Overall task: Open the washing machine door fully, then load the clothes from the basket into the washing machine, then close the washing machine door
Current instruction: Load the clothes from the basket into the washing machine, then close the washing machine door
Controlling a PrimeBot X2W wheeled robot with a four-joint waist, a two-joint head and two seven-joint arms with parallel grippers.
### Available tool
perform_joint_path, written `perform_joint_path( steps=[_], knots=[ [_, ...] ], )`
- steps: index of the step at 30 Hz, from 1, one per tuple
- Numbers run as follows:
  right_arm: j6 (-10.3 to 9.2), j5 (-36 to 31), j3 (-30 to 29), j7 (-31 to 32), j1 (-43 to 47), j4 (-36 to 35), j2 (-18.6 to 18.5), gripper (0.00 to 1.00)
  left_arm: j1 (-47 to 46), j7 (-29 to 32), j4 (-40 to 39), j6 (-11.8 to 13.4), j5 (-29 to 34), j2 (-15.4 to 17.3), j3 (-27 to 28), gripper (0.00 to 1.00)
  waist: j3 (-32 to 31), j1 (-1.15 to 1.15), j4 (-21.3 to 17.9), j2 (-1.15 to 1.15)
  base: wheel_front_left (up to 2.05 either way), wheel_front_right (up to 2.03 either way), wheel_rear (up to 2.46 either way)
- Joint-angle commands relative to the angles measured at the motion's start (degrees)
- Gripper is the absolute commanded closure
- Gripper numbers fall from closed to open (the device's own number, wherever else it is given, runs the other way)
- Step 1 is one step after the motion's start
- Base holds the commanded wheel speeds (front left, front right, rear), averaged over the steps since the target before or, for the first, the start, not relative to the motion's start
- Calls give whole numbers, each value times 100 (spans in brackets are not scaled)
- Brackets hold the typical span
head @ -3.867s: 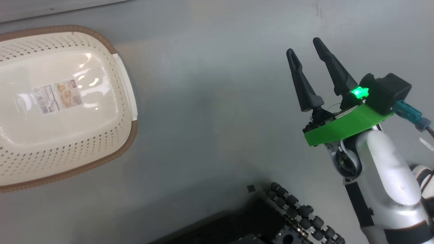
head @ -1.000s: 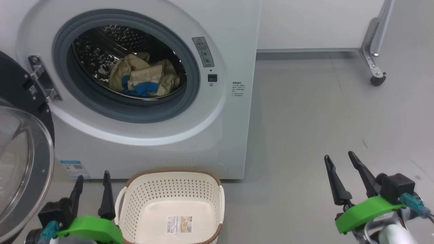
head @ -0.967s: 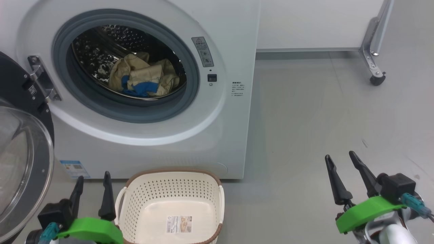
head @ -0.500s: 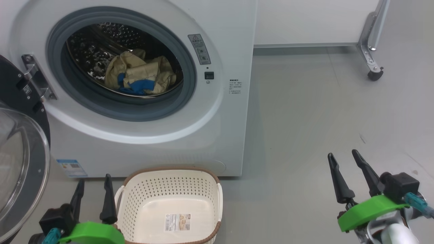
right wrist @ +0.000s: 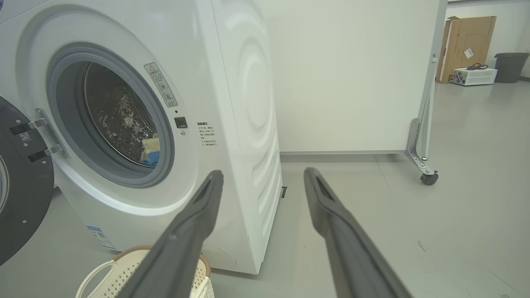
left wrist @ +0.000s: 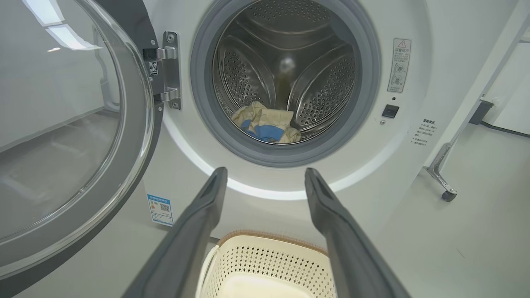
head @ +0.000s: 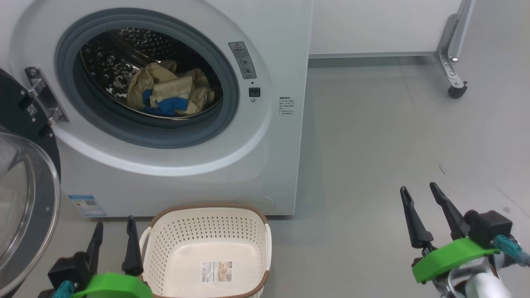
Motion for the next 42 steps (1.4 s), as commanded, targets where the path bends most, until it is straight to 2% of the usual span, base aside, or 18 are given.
perform_joint_path(
  steps=[1, 18, 34, 42],
  knots=[
    [0, 3, 144, -56, -248, -193, -31, 0, -250, -82, -140, -42, 61, 31, 245, 0, 1, 0, -3, 0, 0, 0, 0],
    [0, -9, 175, -56, -296, -209, -31, 0, -308, -82, -55, -112, 276, -66, 284, 0, 75, 0, 24, 0, 0, 0, 0],
    [0, -48, 168, -56, -324, -193, -31, 0, -332, -82, 8, -125, 206, -123, 328, 0, 75, 0, 44, 0, -1, 1, 0],
    [0, -56, 160, -56, -332, -184, -31, 0, -340, -82, -26, -125, 127, -104, 317, 0, 83, 0, 70, 0, -88, 79, 9]
  ],
)
